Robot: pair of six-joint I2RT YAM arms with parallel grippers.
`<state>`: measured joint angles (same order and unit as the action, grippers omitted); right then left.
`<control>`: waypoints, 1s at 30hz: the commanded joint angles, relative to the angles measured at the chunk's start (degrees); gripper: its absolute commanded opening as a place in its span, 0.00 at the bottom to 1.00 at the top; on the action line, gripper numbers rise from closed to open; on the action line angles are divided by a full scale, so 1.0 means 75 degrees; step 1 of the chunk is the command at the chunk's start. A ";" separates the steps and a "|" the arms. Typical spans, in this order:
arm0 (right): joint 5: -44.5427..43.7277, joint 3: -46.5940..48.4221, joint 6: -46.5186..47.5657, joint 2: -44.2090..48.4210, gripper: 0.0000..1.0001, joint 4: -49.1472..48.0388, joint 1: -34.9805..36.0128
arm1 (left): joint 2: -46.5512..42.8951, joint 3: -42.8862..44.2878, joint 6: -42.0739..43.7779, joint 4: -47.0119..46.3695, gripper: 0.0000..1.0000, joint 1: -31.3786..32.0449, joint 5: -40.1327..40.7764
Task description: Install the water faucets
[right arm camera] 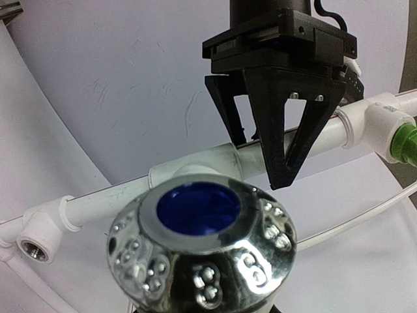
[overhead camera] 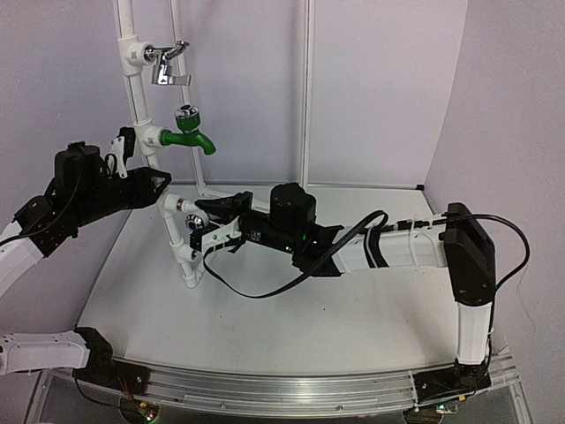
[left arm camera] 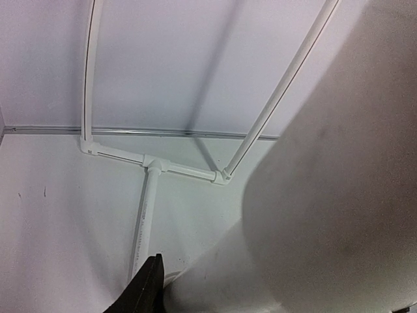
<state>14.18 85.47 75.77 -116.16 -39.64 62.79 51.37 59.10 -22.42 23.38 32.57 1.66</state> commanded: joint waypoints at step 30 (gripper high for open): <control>-0.0945 0.0676 -0.4456 -0.0016 0.00 -0.0331 0.0150 | -0.0106 -0.0174 -0.1692 -0.0703 0.00 0.0392 -0.0913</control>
<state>12.45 86.11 60.13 -116.16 -38.26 63.42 50.87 58.30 -22.57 22.39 33.30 3.33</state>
